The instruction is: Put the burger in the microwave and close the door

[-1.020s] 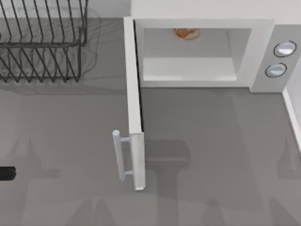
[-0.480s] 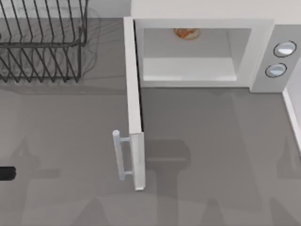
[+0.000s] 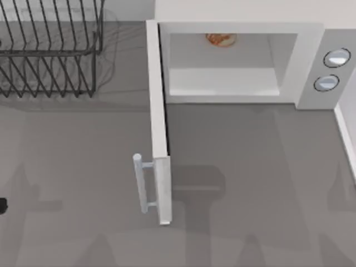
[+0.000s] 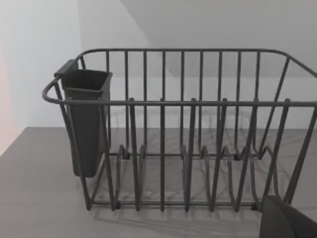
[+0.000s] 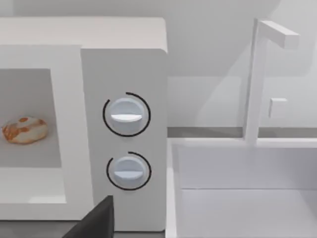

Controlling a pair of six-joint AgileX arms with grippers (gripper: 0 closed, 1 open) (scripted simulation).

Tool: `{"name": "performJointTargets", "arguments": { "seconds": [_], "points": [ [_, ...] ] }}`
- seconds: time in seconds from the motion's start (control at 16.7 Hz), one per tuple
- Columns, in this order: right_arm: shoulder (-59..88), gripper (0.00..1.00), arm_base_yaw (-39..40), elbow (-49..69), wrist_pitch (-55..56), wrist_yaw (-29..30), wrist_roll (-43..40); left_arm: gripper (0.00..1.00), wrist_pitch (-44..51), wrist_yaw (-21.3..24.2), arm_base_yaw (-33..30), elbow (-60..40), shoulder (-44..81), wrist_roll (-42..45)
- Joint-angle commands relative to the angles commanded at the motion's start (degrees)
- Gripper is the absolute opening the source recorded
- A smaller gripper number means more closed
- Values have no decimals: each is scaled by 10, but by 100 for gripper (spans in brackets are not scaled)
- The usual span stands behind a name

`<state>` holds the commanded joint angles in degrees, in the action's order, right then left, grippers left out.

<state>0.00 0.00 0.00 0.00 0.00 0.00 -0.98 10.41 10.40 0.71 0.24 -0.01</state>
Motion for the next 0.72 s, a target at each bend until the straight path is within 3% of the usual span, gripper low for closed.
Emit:
{"name": "performJointTargets", "arguments": {
  "seconds": [0.36,0.72],
  "points": [
    [0,100,0,0,0,0,0,0,-9,104,104,7,3,0],
    [0,100,0,0,0,0,0,0,-10,111,110,6,3,1]
  ]
}}
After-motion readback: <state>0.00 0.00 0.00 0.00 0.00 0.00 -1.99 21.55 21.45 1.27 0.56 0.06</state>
